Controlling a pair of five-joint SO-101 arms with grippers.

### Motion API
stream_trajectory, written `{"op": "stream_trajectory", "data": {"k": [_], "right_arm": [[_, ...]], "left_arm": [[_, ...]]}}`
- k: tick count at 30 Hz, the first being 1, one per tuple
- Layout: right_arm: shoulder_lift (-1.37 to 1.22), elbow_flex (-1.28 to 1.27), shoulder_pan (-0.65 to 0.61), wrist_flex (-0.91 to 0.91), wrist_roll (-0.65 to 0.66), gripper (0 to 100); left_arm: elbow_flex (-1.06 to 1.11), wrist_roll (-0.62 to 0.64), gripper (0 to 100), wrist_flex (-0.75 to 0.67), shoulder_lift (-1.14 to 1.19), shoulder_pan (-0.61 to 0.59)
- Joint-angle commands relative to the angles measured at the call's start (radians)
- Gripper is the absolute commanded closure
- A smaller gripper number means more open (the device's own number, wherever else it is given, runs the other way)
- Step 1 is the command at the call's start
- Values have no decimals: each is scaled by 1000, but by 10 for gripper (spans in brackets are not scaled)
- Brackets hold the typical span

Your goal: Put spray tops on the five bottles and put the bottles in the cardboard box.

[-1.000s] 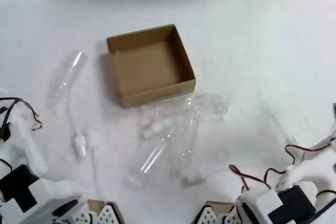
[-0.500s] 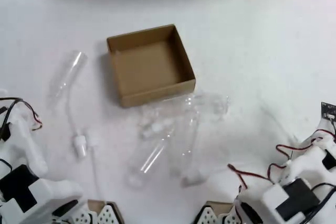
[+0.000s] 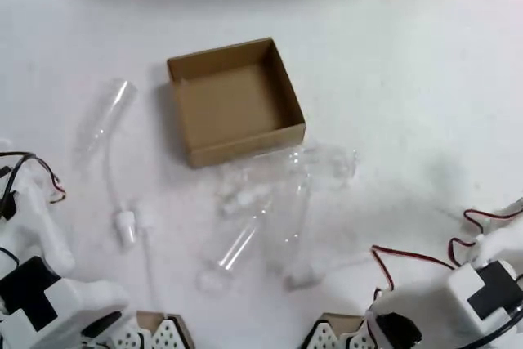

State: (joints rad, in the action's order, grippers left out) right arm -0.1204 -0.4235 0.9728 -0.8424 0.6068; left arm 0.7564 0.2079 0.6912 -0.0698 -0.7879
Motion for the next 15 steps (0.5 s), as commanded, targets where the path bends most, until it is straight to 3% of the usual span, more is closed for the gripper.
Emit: {"op": "stream_trajectory", "data": {"k": [1, 5, 11, 15], "right_arm": [[12, 106, -8, -8, -46, 981], [-15, 112, -64, -8, -74, 982], [-110, 213, -119, -13, -233, 981], [-104, 354, -119, -223, -354, 979]], "left_arm": [[-28, 2, 920, -20, -2, 18], [-26, 2, 920, -17, -2, 16], [-26, 2, 920, -15, -2, 16], [-26, 2, 920, -15, -2, 16]]}}
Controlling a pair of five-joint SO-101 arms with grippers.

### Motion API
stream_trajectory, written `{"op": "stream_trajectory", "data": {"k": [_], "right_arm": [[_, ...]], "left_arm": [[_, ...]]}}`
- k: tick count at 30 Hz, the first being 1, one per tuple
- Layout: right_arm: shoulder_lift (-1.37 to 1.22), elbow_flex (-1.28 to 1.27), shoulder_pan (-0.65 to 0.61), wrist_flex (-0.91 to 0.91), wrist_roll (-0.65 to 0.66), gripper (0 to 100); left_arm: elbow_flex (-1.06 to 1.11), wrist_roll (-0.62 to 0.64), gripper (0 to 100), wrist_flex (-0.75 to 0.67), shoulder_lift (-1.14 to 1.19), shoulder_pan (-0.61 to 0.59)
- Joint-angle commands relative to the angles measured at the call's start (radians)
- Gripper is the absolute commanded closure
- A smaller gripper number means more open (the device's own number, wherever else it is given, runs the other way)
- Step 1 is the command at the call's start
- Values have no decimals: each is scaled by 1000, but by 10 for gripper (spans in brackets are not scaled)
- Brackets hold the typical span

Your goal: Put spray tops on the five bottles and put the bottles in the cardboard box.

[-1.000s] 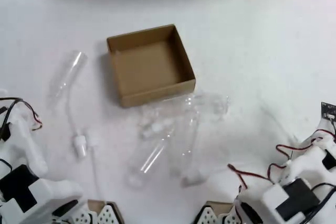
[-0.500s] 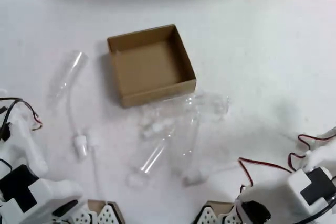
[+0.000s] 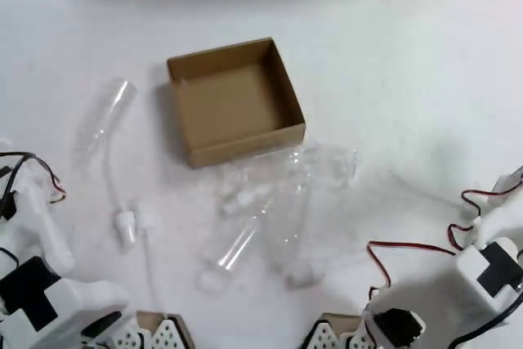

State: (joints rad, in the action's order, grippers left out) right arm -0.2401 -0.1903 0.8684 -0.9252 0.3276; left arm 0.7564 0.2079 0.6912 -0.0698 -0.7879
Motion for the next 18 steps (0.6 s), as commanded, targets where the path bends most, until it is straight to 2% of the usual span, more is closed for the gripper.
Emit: {"op": "stream_trajectory", "data": {"k": [1, 3, 6, 14, 16, 18], "right_arm": [[19, 158, -19, -208, -98, 973], [18, 212, -22, -308, -180, 939], [13, 252, -22, -390, -381, 877], [-38, 261, -47, -392, -987, 843], [-76, 278, -73, -392, -1059, 843], [-124, 308, -105, -392, -1074, 843]], "left_arm": [[-26, 2, 920, -17, -2, 16], [-26, 2, 920, -18, -2, 18], [-26, 2, 920, -18, -2, 18], [-26, 2, 920, -17, -2, 21], [-26, 2, 920, -17, -2, 21], [-26, 2, 920, -17, -2, 21]]}}
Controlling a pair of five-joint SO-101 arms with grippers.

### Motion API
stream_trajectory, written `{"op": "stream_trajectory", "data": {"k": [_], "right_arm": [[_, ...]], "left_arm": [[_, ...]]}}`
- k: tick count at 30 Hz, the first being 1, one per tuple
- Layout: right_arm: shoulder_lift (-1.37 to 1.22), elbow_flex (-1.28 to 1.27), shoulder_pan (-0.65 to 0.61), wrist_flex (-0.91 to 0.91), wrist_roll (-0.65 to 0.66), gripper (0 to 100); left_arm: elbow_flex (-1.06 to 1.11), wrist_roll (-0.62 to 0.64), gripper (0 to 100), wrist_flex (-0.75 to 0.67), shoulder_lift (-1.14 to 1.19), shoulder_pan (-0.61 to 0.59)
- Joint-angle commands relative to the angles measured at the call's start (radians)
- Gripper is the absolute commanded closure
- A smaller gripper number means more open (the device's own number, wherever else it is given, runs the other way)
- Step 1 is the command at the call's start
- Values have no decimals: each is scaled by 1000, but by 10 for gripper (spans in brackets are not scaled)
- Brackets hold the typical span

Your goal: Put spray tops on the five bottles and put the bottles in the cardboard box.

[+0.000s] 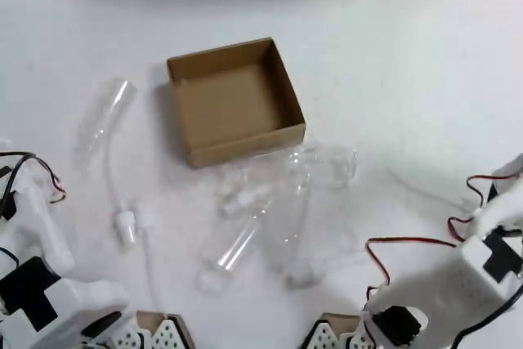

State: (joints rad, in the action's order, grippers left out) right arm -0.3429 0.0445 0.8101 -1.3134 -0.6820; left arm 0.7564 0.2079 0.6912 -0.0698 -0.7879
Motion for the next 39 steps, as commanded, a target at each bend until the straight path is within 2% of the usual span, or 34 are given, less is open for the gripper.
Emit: {"op": "stream_trajectory", "data": {"k": [1, 14, 17, 19, 22, 27, 31, 39], "right_arm": [[-45, 94, -59, -4, -71, 843], [-407, 445, -70, -12, -71, 850], [-440, 497, -62, -33, -61, 929], [-440, 529, -53, -59, -3, 993], [-430, 608, -54, -133, 81, 984], [-418, 775, -54, -262, 117, 983], [-418, 964, -73, -401, 307, 984], [-375, 1020, -124, -412, 766, 984]], "left_arm": [[-25, 2, 920, -17, -2, 21], [-25, 2, 922, -18, -2, 22], [-25, 2, 922, -18, -2, 36], [-26, 2, 923, -18, -2, 42], [-26, 2, 923, -18, -2, 42], [-26, 2, 923, -18, -2, 42], [-26, 2, 924, -18, -2, 42], [-25, 2, 924, -18, -2, 42]]}}
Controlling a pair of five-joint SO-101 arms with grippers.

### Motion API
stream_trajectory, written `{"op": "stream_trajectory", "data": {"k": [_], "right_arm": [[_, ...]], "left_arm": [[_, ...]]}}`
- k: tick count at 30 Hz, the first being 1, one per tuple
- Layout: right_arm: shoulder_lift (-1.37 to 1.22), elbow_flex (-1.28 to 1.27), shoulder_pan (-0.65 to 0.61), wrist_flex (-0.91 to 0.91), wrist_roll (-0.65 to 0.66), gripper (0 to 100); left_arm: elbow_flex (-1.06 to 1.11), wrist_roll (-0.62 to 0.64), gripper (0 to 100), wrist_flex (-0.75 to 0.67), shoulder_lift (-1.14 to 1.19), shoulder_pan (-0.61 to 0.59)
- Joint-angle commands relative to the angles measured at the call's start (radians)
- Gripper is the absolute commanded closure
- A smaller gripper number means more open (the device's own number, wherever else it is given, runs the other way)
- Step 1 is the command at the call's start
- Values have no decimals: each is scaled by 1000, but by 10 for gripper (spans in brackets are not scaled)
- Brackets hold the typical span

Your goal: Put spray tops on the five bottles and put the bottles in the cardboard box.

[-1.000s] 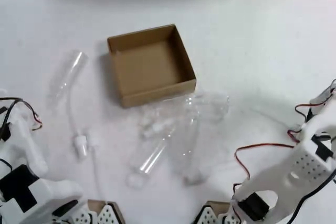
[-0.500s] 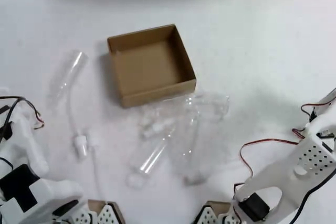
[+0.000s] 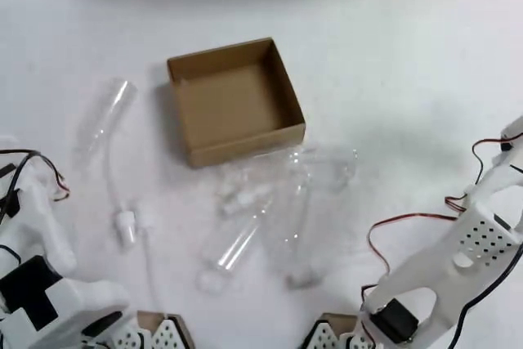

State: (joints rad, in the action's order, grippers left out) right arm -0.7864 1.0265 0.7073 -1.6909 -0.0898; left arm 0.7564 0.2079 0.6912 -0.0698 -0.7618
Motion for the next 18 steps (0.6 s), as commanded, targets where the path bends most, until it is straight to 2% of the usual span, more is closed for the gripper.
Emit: {"op": "stream_trajectory", "data": {"k": [1, 5, 11, 18], "right_arm": [[82, 28, -25, -35, 221, 984], [162, -83, -41, -38, 373, 984], [394, -408, -84, -35, 535, 984], [562, -736, -159, -25, 804, 984]], "left_arm": [[-25, 2, 924, -18, -2, 16], [-25, 2, 924, -18, -2, 16], [-25, 2, 924, -18, -2, 16], [-25, 0, 924, -17, -2, 16]]}}
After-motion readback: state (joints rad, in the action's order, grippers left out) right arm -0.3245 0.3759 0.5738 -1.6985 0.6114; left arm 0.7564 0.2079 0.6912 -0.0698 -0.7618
